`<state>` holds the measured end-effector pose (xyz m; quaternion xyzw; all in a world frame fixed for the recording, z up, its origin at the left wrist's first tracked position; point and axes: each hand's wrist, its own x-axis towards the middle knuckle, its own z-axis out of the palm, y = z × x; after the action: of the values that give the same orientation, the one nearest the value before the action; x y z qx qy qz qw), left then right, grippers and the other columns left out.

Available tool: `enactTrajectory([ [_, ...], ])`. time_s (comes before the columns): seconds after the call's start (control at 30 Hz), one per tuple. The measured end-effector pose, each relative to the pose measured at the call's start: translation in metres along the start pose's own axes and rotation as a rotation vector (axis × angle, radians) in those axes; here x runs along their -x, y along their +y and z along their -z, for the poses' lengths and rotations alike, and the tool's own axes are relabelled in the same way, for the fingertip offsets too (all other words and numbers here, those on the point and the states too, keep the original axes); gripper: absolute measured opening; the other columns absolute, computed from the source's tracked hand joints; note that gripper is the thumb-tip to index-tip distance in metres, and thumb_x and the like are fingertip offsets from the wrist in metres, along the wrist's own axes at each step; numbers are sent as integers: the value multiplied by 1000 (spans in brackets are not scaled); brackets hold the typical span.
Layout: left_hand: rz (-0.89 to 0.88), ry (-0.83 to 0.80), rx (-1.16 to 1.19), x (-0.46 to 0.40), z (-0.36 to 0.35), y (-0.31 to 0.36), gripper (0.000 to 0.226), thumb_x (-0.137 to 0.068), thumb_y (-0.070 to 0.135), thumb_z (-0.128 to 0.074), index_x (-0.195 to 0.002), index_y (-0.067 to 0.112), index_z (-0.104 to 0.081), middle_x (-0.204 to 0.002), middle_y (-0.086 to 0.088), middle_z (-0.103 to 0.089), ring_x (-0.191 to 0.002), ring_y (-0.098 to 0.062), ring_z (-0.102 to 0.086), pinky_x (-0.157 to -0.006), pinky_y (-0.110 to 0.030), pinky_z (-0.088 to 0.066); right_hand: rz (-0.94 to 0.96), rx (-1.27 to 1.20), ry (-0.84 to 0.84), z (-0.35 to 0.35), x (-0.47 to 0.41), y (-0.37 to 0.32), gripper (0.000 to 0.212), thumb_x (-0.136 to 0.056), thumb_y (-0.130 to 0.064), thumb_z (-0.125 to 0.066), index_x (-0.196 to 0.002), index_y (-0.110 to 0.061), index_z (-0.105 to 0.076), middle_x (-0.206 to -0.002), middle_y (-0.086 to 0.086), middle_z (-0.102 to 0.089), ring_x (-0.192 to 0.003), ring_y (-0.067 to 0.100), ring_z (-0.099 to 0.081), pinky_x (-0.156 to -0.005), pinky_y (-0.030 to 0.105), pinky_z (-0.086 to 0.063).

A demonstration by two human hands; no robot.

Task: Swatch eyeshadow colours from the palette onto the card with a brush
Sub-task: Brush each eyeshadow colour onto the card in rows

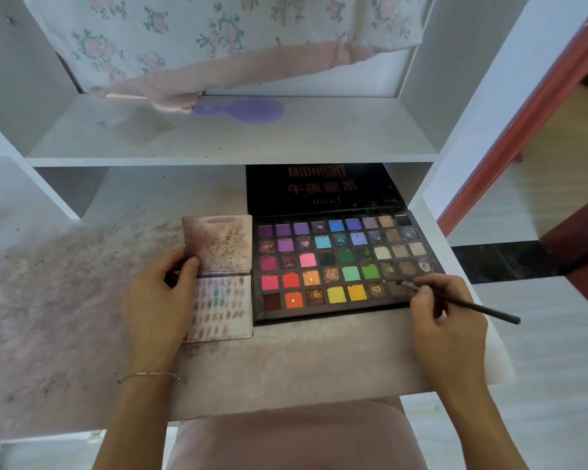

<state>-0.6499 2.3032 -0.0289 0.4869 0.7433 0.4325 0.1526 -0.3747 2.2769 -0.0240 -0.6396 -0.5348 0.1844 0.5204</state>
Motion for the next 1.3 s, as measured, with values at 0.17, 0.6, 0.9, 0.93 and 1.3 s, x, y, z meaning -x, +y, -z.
enactTrajectory([
  [0.17, -9, 0, -9, 1, 0, 2, 26, -89, 20, -55, -113, 14, -63, -93, 5, -61, -83, -11, -53, -75, -28, -38, -23, 64, -50, -1, -1, 1, 21, -85, 0, -53, -79, -20, -54, -69, -14, -56, -63, 1, -56, -51, 7, -42],
  [0.6, -5, 2, -4, 2, 0, 3, 27, -89, 20, -55, -113, 14, -64, -89, 7, -58, -82, -12, -53, -76, -28, -38, -21, 57, -44, -1, -2, 2, 35, -84, 0, -52, -72, -32, -48, -70, -14, -57, -71, -8, -56, -54, 4, -43],
  [0.9, -2, -15, -10, 1, 1, 3, 27, -89, 20, -54, -114, 13, -63, -102, -4, -66, -84, -12, -53, -77, -29, -40, 48, -20, -79, -3, 0, -6, 14, -79, -13, -48, -75, -26, -51, -71, -14, -56, -75, -12, -55, -59, -1, -40],
  [0.93, -1, -13, -13, 1, 1, 3, 27, -89, 21, -54, -114, 14, -63, -101, -3, -66, -84, -12, -53, -77, -29, -39, 63, -39, -102, -5, 1, -8, 14, -77, -13, -47, -75, -26, -52, -72, -15, -56, -76, -12, -55, -60, -1, -40],
  [1.3, -6, 13, -19, 1, 2, 4, 23, -88, 19, -57, -109, 15, -66, -92, 7, -62, -77, -6, -51, -63, -14, -33, 136, -282, -511, -52, 31, -41, 6, -78, -32, -47, -79, -32, -53, -79, -16, -60, -74, 10, -57, -65, 19, -46],
])
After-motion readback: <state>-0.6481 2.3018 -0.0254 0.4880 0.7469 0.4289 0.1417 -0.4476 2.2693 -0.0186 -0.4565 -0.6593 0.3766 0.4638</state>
